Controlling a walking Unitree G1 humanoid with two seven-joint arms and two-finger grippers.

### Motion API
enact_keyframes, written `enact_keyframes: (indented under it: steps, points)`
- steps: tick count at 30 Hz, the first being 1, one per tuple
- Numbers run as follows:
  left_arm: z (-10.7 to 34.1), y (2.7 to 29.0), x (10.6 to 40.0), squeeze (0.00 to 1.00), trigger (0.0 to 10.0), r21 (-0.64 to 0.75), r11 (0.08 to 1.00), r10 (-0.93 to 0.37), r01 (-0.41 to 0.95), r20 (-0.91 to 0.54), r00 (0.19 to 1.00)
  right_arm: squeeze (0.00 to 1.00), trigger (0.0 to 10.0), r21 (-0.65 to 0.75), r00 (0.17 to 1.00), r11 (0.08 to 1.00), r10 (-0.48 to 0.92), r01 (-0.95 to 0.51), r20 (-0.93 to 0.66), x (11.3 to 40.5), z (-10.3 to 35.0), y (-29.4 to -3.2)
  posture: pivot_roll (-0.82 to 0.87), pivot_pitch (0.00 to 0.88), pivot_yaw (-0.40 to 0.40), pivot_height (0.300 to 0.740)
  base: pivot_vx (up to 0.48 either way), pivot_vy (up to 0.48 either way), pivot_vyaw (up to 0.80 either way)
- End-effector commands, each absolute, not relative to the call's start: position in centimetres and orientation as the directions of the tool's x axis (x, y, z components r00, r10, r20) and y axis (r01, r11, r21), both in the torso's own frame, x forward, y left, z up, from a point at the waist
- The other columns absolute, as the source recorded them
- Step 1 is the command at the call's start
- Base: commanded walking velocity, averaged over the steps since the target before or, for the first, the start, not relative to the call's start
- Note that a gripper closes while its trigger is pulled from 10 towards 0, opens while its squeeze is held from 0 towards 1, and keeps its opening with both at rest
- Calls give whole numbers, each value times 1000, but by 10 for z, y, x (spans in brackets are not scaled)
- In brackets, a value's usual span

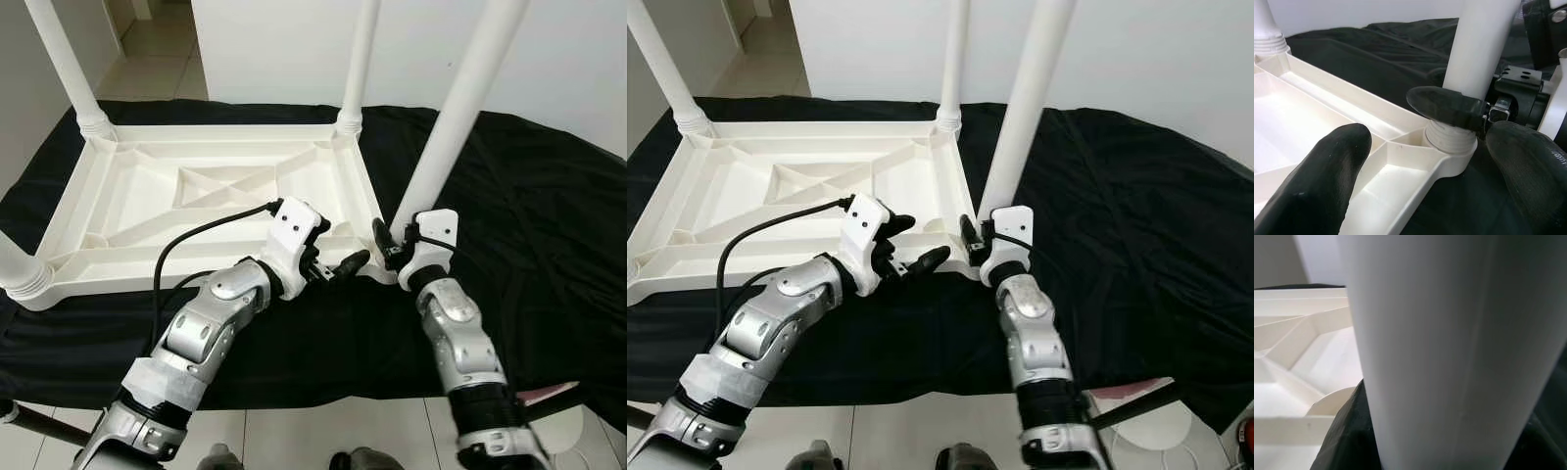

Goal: Building children table

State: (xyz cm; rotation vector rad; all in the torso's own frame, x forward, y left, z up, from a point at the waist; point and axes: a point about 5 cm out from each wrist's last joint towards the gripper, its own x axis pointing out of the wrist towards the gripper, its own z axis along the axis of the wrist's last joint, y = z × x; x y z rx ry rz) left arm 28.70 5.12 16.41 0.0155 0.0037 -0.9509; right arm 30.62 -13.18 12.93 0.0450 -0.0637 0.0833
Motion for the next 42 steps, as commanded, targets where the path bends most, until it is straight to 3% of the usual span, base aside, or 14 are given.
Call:
enact_keyframes:
  steps: [1, 8, 9, 20, 21, 23, 24, 26, 28, 29, 42]
  points:
    - [164, 52, 285, 0, 10000, 20, 545, -839, 838, -4, 545, 0, 10000, 68, 999, 997, 46, -44, -25, 301, 112, -131, 91, 0, -20, 740, 0, 0, 0]
    - [165, 54, 285, 0, 10000, 30, 550, -835, 835, -1, 550, 0, 10000, 93, 999, 995, 34, -33, -13, 298, 117, -118, 93, 0, -11, 740, 0, 0, 0]
    - [164, 54, 286, 0, 10000, 33, 548, -836, 836, -3, 549, 1000, 10000, 92, 999, 995, 46, -46, -3, 298, 118, -120, 94, 0, -11, 740, 0, 0, 0]
    - [164, 57, 285, 0, 10000, 35, 545, -838, 838, -9, 545, 1000, 10000, 42, 984, 984, 173, -175, 52, 295, 130, -147, 102, 0, -16, 740, 0, 0, 0]
    - [164, 58, 284, 0, 10000, 33, 542, -840, 839, -11, 543, 529, 10000, 21, 973, 973, 228, -229, 47, 295, 130, -153, 102, 0, -15, 740, 0, 0, 0]
    - [164, 58, 284, 0, 10000, 33, 542, -840, 839, -11, 543, 529, 10000, 21, 973, 973, 228, -229, 47, 295, 130, -153, 102, 0, -15, 740, 0, 0, 0]
    - [163, 58, 283, 0, 10000, 33, 535, -844, 844, -15, 536, 0, 10000, -18, 955, 956, 293, -292, 47, 295, 132, -158, 102, 0, -13, 740, 0, 0, 0]
    - [159, 59, 277, 0, 10000, 22, 484, -874, 875, -45, 484, 0, 10000, -65, 907, 905, 422, -420, 17, 298, 131, -163, 100, 0, -8, 740, 0, 0, 0]
    - [159, 59, 277, 0, 10000, 22, 484, -874, 875, -45, 484, 0, 10000, -65, 907, 905, 422, -420, 17, 298, 131, -163, 100, 0, -8, 740, 0, 0, 0]
    - [156, 59, 272, 0, 10000, 25, 441, -894, 897, -74, 442, 0, 10000, -96, 861, 857, 508, -507, -13, 302, 130, -164, 99, 0, -4, 740, 0, 0, 0]
    - [148, 58, 259, 0, 10000, 6, 335, -931, 942, -151, 332, 0, 10000, -164, 735, 720, 675, -675, -63, 322, 131, -156, 101, 8, -9, 740, 0, 0, 0]
